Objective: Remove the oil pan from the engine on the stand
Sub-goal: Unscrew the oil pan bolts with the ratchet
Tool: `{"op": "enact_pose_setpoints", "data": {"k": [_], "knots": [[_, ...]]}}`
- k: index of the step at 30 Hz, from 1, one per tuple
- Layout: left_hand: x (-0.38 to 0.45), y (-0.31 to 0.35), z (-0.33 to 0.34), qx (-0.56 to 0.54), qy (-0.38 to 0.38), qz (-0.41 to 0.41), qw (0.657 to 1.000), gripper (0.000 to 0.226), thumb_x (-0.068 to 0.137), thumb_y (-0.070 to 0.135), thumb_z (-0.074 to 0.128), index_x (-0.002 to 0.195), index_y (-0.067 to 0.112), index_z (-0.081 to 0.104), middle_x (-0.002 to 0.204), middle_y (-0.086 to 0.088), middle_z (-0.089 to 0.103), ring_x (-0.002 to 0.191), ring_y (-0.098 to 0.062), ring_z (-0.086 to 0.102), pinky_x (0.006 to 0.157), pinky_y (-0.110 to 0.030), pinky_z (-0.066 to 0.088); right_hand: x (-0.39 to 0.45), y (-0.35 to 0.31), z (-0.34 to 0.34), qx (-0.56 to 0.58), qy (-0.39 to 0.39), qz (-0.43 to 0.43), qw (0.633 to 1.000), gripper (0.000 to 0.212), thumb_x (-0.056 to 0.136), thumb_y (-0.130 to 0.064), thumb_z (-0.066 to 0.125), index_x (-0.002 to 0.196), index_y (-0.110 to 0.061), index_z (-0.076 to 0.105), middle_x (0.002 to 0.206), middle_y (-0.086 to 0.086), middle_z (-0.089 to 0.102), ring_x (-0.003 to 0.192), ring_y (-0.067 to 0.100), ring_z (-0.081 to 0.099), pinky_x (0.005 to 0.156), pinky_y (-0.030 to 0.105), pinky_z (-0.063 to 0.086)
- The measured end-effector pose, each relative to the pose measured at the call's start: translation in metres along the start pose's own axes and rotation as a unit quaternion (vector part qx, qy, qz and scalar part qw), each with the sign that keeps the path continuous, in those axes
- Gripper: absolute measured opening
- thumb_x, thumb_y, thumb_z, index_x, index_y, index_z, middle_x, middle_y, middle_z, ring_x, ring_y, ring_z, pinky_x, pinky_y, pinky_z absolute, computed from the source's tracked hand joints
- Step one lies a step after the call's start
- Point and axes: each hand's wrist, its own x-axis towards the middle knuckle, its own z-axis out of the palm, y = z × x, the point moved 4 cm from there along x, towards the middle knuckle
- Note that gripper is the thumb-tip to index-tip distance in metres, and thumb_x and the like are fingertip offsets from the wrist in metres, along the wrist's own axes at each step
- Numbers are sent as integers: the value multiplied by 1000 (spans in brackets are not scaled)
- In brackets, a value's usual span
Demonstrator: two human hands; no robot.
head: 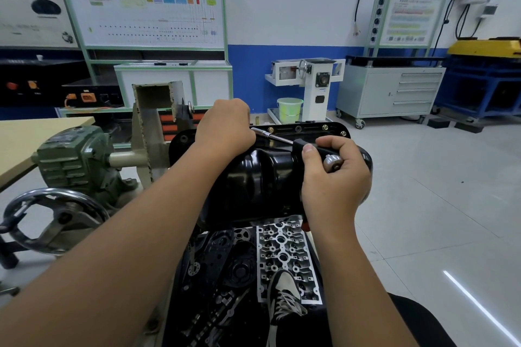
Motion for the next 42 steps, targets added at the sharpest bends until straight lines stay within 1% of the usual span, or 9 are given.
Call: {"op": "enact_pose_setpoints", "data": {"k": [12,15,18,23,27,30,34,36,42], "knots": [[-3,0,-5,60,40,-16,997,12,87,16,65,91,22,75,85,-3,64,73,-28,58,59,-32,40,1,1,0,-3,-2,7,1000,21,87,-10,79,85,-27,67,65,-36,59,66,-12,59,62,-2,40],[-3,1,-3,46,25,-4,999,13,86,15,64,89,18,77,86,-5,69,77,-29,64,59,-33,48,0,-1,0,-5,-1,8,1000,23,87,-10,79,85,-29,67,72,-40,61,71,-14,61,63,-2,39],[-3,0,-1,6,1,9,1000,16,83,9,62,85,13,77,89,-8,73,83,-31,68,69,-39,61,0,-1,-1,-5,2,11,1000,23,86,-9,79,85,-29,67,72,-35,64,72,-14,61,63,-2,39],[-1,0,0,-19,-3,14,1000,24,84,4,60,87,18,79,96,-8,73,87,-31,67,66,-34,52,-1,-2,-2,-4,11,14,1000,21,86,-9,79,86,-27,68,68,-19,62,73,-15,61,63,-2,40],[0,-1,0,-12,-7,16,1000,23,86,5,61,89,18,80,96,-7,73,89,-30,67,64,-33,46,-1,-1,-2,-4,10,28,1000,17,87,-9,79,87,-24,69,69,-32,63,72,-12,61,63,0,41],[1,0,2,9,-17,20,1000,20,87,6,60,89,12,79,91,-9,74,88,-31,69,64,-36,55,-1,-3,-4,-15,26,15,999,17,86,-8,79,86,-21,69,68,-33,62,69,-11,60,63,1,42],[1,0,3,12,-23,26,999,19,87,7,59,92,8,78,89,-10,74,86,-30,69,71,-41,62,-2,-4,-7,-57,58,-19,996,11,87,-11,77,93,-18,72,76,-14,63,73,6,60,68,15,48],[1,-1,3,8,-29,32,999,19,87,8,59,92,7,78,90,-10,74,86,-31,69,74,-45,63,-3,-4,-7,-77,70,-45,994,12,87,-9,77,98,-15,74,83,-5,67,75,11,61,70,10,46],[-2,4,2,0,-42,64,997,22,91,19,58,91,11,78,88,-8,72,80,-28,66,73,-42,62,-4,-4,-2,-95,50,-69,992,14,88,-5,76,99,-13,75,87,-5,69,80,15,65,75,7,45]]}}
